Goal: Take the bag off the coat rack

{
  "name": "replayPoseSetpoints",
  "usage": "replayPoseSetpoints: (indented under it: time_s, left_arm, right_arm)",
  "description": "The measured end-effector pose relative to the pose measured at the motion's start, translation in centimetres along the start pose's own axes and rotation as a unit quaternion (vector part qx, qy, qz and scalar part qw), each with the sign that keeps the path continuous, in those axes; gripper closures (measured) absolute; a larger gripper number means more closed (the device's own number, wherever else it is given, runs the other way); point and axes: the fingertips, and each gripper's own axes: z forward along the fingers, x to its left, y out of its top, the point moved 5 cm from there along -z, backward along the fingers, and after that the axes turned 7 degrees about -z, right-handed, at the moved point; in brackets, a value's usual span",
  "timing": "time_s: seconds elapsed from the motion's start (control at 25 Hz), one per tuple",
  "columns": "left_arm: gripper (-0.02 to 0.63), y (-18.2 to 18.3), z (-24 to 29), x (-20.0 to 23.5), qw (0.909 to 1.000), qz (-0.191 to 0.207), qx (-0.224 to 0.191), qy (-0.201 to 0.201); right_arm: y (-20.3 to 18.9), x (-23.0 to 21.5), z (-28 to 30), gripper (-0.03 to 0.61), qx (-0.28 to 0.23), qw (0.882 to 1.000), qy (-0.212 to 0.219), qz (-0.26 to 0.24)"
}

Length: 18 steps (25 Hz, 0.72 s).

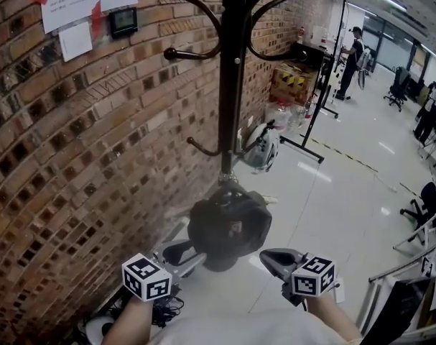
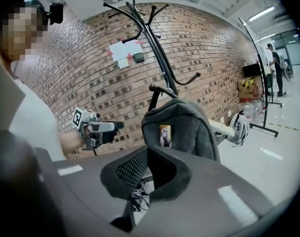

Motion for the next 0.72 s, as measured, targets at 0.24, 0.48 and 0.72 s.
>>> replayPoseSetpoints:
  time_s: [0.24,0.48,0.72]
  left_arm:
    - [0.315,2.2,2.5,3.7,0.9971,0.059,0.042,0.025]
    - [0.202,2.3,5.2,7.2,0.993,0.081,0.082,0.026]
    - [0.161,2.0,7.1,9.2,0.9932,0.063,0.095,0.021]
  right_arm:
    - [3.2,-4.2,1.3,0.431,-0.011,0.998,-0.027,-0.048]
    - [5.3,-8.7,4.2,0.276,-0.008,0.995,-0.028,-0.091]
    - [5.7,-10.7,7.3,0.162,0.0,0.995,0.012,-0.102]
